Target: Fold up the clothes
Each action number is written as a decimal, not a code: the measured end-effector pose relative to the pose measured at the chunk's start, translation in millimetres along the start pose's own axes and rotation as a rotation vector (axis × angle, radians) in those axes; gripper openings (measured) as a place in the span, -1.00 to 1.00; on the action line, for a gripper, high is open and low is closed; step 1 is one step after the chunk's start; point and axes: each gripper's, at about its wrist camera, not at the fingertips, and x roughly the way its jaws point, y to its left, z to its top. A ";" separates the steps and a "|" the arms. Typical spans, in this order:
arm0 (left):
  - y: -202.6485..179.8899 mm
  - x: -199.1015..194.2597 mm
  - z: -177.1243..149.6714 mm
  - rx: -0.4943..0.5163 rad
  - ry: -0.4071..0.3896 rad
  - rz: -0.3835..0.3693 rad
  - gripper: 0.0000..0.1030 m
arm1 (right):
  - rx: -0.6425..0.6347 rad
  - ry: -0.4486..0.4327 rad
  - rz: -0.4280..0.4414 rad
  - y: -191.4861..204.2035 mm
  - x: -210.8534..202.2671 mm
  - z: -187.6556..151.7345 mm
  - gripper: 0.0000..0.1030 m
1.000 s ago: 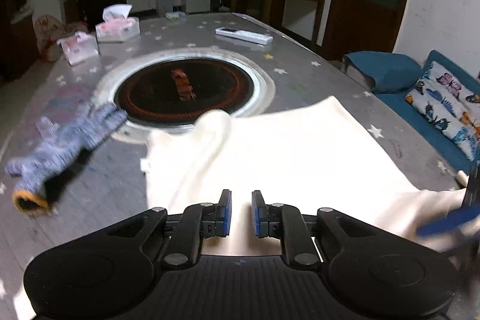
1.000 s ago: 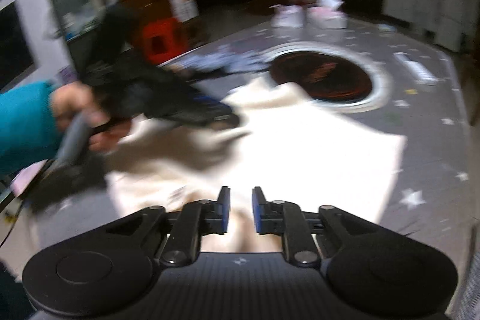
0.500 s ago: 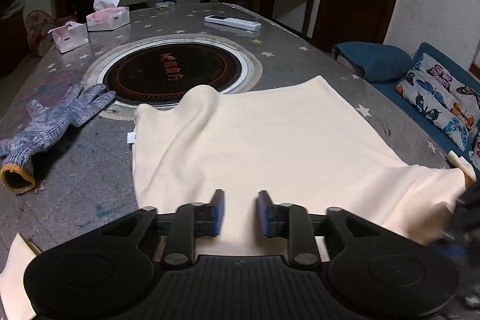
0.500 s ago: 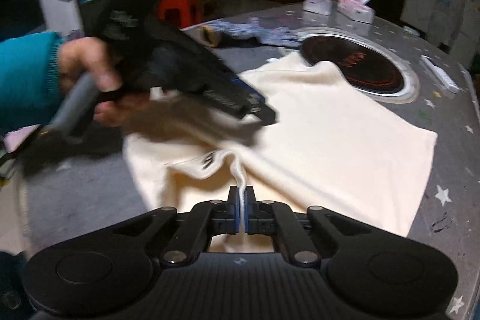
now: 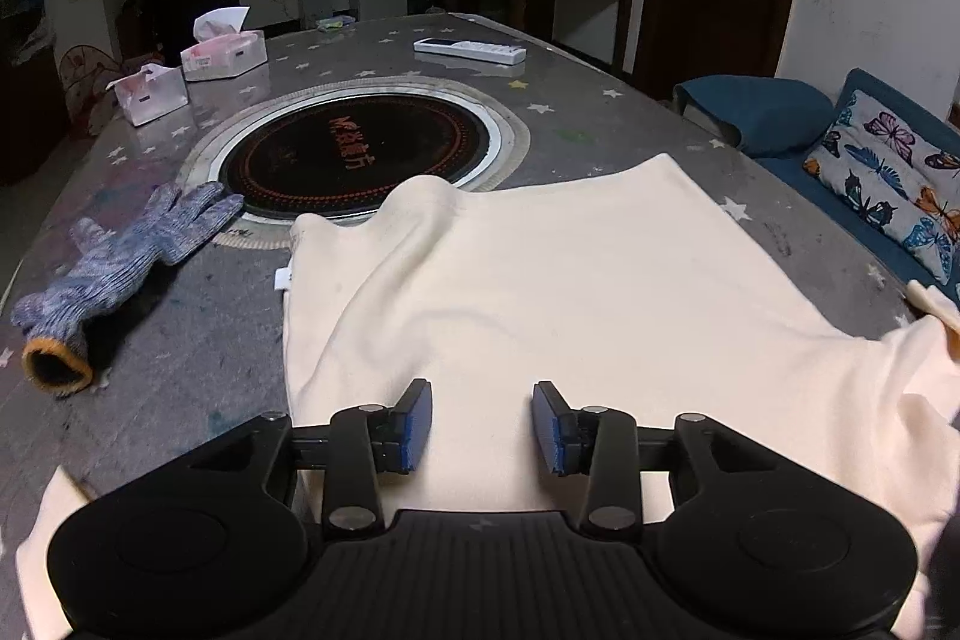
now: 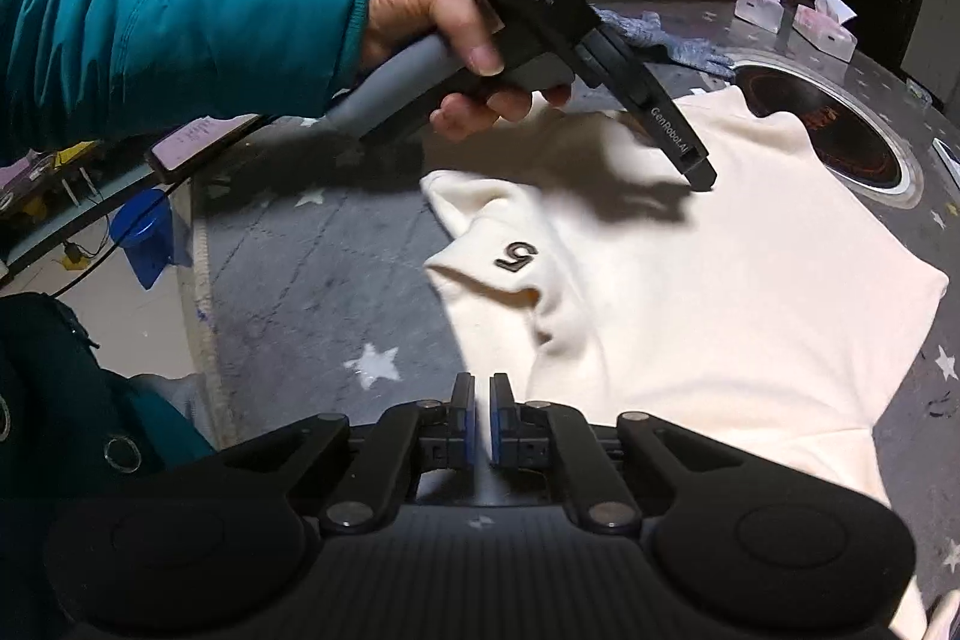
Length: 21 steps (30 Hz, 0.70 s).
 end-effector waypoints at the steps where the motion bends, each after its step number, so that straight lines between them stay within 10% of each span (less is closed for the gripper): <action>1: -3.7 -8.7 -2.9 0.008 -0.013 -0.019 -0.22 | 0.018 -0.018 -0.007 -1.4 -5.5 -1.2 -0.90; 9: -45.4 -53.7 -37.8 0.076 -0.037 -0.171 -0.26 | 0.328 -0.132 -0.254 -51.6 -50.9 -34.3 -0.81; 21: -73.1 -68.0 -80.8 0.107 0.017 -0.200 -0.26 | 0.739 -0.091 -0.677 -104.6 -80.8 -141.2 -0.66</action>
